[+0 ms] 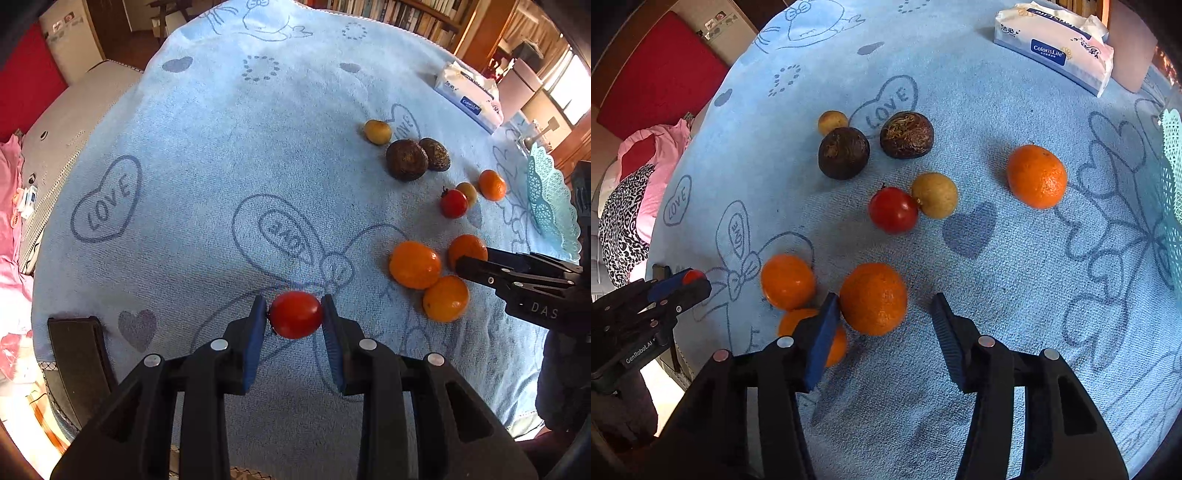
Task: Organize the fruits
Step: 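Grasp the large orange with the right gripper while the left gripper lifts the tomato, then lower the orange into the teal basket and open the right gripper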
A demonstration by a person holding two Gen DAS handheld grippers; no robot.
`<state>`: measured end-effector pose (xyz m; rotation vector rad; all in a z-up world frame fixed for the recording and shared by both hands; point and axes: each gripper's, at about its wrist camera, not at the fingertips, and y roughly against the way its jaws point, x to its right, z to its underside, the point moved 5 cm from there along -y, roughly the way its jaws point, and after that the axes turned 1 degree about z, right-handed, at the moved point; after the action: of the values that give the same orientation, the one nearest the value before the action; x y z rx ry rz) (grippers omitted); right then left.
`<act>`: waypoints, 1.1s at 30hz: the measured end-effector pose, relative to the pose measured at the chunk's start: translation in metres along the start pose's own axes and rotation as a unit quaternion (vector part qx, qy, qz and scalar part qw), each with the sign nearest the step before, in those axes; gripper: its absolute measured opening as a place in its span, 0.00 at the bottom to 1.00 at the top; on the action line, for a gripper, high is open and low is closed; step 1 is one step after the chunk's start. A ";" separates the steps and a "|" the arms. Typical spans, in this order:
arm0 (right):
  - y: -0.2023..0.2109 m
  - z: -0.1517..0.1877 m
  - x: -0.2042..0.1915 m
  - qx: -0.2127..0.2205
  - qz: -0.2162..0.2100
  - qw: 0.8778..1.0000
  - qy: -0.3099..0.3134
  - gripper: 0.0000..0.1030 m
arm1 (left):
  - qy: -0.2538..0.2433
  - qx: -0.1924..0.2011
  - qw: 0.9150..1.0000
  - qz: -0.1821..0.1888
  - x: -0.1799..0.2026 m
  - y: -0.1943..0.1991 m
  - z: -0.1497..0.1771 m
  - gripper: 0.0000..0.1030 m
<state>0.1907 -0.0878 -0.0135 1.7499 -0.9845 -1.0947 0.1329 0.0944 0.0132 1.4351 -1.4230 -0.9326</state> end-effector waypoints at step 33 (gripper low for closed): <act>0.162 0.035 0.229 0.150 0.158 0.948 -0.233 0.55 | -0.042 0.028 0.998 0.028 0.097 0.027 -0.007 0.30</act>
<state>0.1997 -0.3600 0.0609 1.5088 -1.7384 -1.2169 0.1363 0.0000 0.0482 1.4045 -1.5534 -0.9337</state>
